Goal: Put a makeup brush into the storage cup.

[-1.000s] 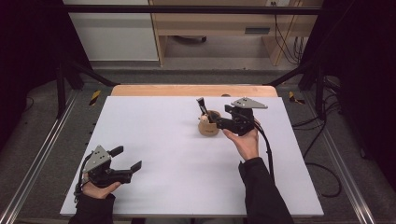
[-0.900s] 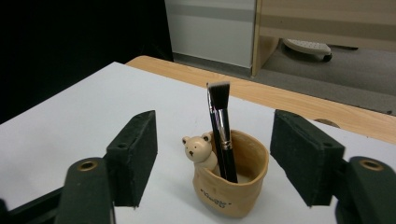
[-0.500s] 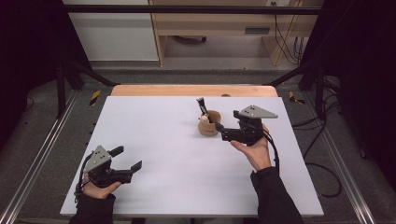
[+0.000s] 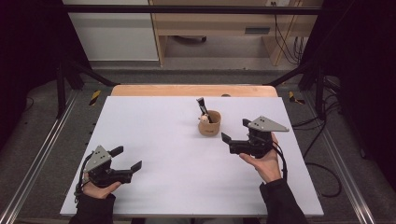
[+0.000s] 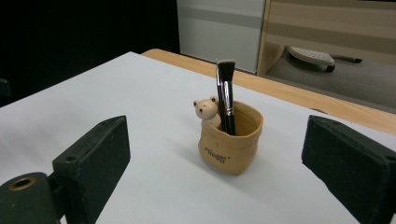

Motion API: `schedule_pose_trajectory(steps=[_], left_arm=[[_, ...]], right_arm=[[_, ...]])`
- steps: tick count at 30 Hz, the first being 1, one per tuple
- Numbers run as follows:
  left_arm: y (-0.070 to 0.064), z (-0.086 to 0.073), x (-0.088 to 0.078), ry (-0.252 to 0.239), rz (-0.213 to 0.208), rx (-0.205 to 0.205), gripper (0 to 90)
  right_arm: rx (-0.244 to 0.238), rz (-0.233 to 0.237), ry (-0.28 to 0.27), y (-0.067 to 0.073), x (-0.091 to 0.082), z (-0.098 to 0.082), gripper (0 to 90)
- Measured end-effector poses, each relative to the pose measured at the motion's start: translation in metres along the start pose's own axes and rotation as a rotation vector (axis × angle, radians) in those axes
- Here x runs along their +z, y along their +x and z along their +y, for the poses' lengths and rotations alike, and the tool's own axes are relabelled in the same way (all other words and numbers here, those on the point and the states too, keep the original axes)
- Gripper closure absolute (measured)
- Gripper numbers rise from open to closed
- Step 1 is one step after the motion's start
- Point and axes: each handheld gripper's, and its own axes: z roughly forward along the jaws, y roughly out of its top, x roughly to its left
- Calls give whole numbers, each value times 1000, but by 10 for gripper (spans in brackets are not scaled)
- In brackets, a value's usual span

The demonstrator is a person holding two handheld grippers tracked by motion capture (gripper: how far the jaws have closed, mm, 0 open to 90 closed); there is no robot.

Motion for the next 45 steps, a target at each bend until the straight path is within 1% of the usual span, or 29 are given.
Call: schedule_pose_trajectory(steps=[1, 3, 4, 7, 8, 17, 19, 21, 23, 24, 25, 27, 29, 35, 39, 45], left_arm=[[0, 0, 0, 0, 1, 1, 71], [0, 0, 0, 3, 1, 5, 71], [0, 0, 1, 4, 1, 7, 71], [-1, 0, 1, 4, 1, 7, 71], [-1, 0, 1, 4, 1, 8, 71], [0, 0, 1, 3, 2, 8, 71], [0, 0, 1, 3, 2, 9, 70], [0, 0, 1, 3, 2, 9, 70], [0, -1, 1, 3, 4, 9, 70], [-1, -1, 1, 3, 3, 9, 70], [-1, -1, 1, 3, 4, 9, 69], [-1, -1, 1, 2, 4, 10, 69], [0, -1, 1, 3, 4, 9, 69], [-1, -1, 1, 3, 6, 7, 69], [0, -2, 1, 1, 6, 10, 69], [0, -2, 0, -1, 5, 10, 69]], right_arm=[[1, 0, 2, 0, -4, -5, 76], [1, -1, -1, 0, -6, -6, 74], [0, 3, -5, 0, -9, -11, 68], [4, -1, -8, -1, -13, -15, 65], [10, -3, -10, -2, -17, -20, 61], [18, -12, -13, -4, -28, -35, 58], [30, -14, -13, -4, -32, -41, 58], [28, -12, -15, -5, -33, -42, 58], [31, -12, -8, -5, -36, -49, 58], [31, -12, -8, -5, -36, -49, 58], [32, -13, -5, -6, -38, -54, 61], [36, -12, -2, -6, -39, -56, 62], [39, -17, 4, -9, -42, -64, 65], [52, -18, 6, -13, -47, -73, 68], [57, -17, 12, -17, -50, -83, 65], [60, -28, 17, -18, -51, -90, 62]])
